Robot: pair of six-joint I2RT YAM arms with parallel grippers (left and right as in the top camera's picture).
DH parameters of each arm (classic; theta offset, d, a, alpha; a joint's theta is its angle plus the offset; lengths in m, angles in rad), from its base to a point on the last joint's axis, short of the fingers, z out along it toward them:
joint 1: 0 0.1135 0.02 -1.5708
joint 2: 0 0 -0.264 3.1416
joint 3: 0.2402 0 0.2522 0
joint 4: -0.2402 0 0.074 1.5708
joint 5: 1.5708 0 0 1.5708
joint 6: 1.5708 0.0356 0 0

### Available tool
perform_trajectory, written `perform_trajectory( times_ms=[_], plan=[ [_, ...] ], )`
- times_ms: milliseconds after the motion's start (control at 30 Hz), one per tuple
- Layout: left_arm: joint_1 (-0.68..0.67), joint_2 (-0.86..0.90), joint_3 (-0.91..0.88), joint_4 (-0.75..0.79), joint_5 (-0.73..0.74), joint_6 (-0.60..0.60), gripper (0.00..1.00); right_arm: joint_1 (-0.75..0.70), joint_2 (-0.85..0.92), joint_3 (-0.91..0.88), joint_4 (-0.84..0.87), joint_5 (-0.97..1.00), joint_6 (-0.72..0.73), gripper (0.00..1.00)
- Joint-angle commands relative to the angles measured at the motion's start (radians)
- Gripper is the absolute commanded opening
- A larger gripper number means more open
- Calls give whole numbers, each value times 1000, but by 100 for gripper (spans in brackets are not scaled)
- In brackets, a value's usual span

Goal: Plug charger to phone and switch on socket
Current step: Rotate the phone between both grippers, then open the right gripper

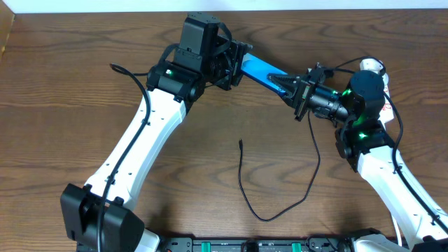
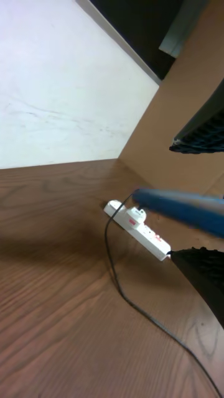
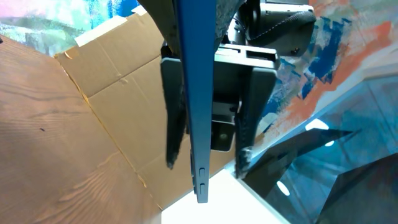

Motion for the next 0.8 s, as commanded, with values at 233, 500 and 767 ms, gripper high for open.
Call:
perform_trajectory(
  times_ms=[233, 500, 767],
  plan=[
    [-35, -18, 6, -6, 9, -43, 51, -2, -2, 19, 48, 13, 9, 2],
    [-35, -18, 6, -6, 9, -43, 35, -2, -2, 19, 49, 12, 9, 2],
    [-35, -18, 6, -6, 2, -43, 8, 11, -2, 19, 49, 10, 9, 2]
  ],
)
